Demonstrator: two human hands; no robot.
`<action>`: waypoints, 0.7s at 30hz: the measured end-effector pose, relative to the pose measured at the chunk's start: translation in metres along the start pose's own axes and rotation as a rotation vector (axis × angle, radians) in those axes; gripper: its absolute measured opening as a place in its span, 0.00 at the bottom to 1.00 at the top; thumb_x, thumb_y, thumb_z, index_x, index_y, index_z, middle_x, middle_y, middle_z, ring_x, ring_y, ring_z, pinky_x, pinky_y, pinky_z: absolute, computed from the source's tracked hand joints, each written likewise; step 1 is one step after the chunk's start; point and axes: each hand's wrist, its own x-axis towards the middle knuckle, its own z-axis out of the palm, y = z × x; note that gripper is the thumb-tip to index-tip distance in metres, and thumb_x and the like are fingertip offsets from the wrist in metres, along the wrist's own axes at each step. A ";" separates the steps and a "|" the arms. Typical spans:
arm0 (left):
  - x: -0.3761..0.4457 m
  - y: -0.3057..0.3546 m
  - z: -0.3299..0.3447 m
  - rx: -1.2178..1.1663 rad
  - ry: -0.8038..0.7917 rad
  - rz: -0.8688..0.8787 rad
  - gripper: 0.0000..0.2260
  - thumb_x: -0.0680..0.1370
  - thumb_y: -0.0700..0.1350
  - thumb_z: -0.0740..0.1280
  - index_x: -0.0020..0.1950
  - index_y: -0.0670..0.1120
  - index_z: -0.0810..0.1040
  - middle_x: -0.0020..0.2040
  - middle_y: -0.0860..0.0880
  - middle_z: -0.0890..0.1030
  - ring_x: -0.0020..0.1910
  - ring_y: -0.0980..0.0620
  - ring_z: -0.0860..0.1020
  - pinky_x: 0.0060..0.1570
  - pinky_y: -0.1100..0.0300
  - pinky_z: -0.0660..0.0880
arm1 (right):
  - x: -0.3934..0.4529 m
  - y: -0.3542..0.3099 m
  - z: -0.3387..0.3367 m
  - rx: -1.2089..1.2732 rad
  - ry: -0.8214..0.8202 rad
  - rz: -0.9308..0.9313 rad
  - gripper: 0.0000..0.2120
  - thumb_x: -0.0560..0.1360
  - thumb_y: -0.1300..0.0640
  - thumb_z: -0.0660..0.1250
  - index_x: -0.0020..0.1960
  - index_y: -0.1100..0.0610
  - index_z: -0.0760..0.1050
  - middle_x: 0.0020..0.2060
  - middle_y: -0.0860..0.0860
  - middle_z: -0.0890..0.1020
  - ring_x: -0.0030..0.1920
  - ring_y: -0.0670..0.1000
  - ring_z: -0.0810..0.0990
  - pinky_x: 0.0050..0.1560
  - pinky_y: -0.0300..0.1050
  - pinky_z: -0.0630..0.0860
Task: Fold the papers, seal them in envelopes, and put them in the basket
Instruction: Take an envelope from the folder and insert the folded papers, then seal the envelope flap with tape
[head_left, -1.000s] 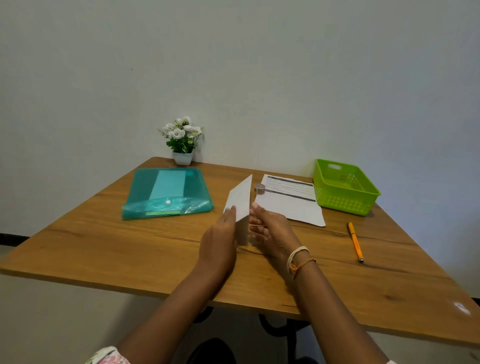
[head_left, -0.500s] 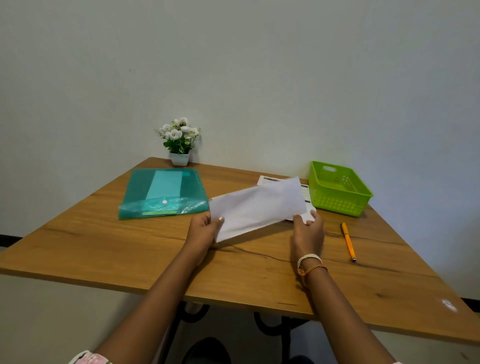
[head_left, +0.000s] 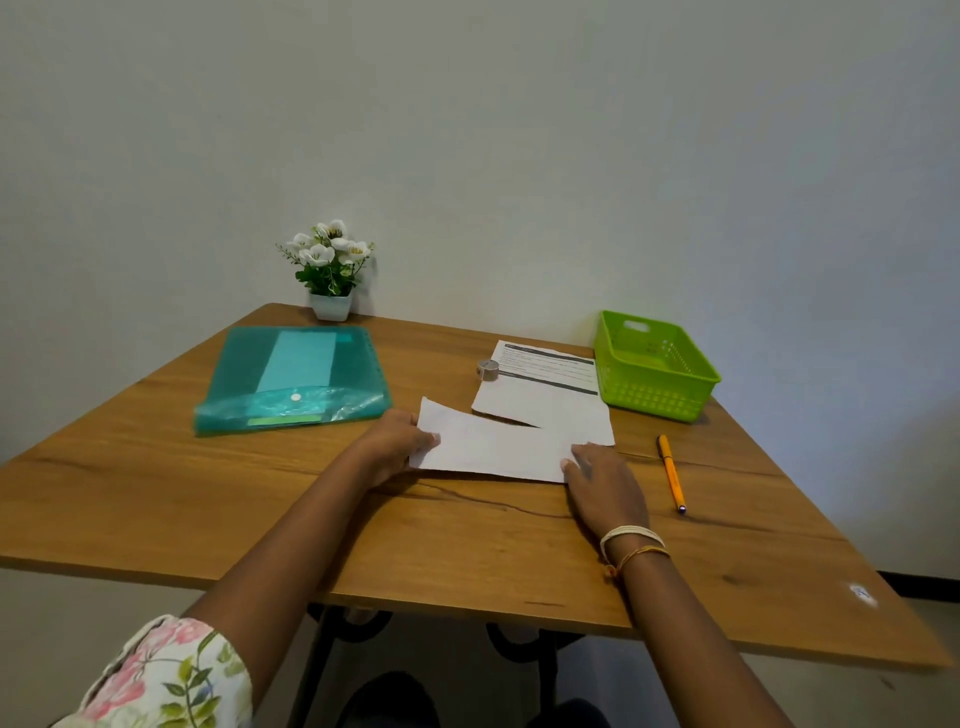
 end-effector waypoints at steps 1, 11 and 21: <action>0.005 -0.001 0.002 0.092 0.073 0.051 0.17 0.76 0.40 0.69 0.64 0.40 0.73 0.56 0.46 0.78 0.53 0.48 0.77 0.46 0.58 0.77 | 0.000 0.001 0.001 -0.039 -0.009 -0.006 0.20 0.79 0.49 0.59 0.68 0.55 0.72 0.69 0.52 0.72 0.71 0.52 0.66 0.70 0.48 0.63; 0.019 -0.010 0.025 0.635 0.407 0.379 0.12 0.78 0.43 0.66 0.61 0.45 0.78 0.57 0.45 0.78 0.55 0.49 0.76 0.48 0.59 0.71 | -0.002 -0.003 0.000 -0.143 0.040 0.032 0.21 0.78 0.46 0.59 0.67 0.54 0.73 0.67 0.52 0.74 0.69 0.52 0.69 0.68 0.48 0.66; 0.057 0.040 0.052 0.637 0.269 0.511 0.18 0.79 0.46 0.64 0.68 0.46 0.72 0.65 0.45 0.75 0.62 0.46 0.74 0.59 0.52 0.73 | 0.042 -0.053 -0.001 -0.030 0.094 -0.052 0.15 0.77 0.50 0.63 0.59 0.55 0.78 0.59 0.53 0.79 0.61 0.53 0.75 0.61 0.46 0.70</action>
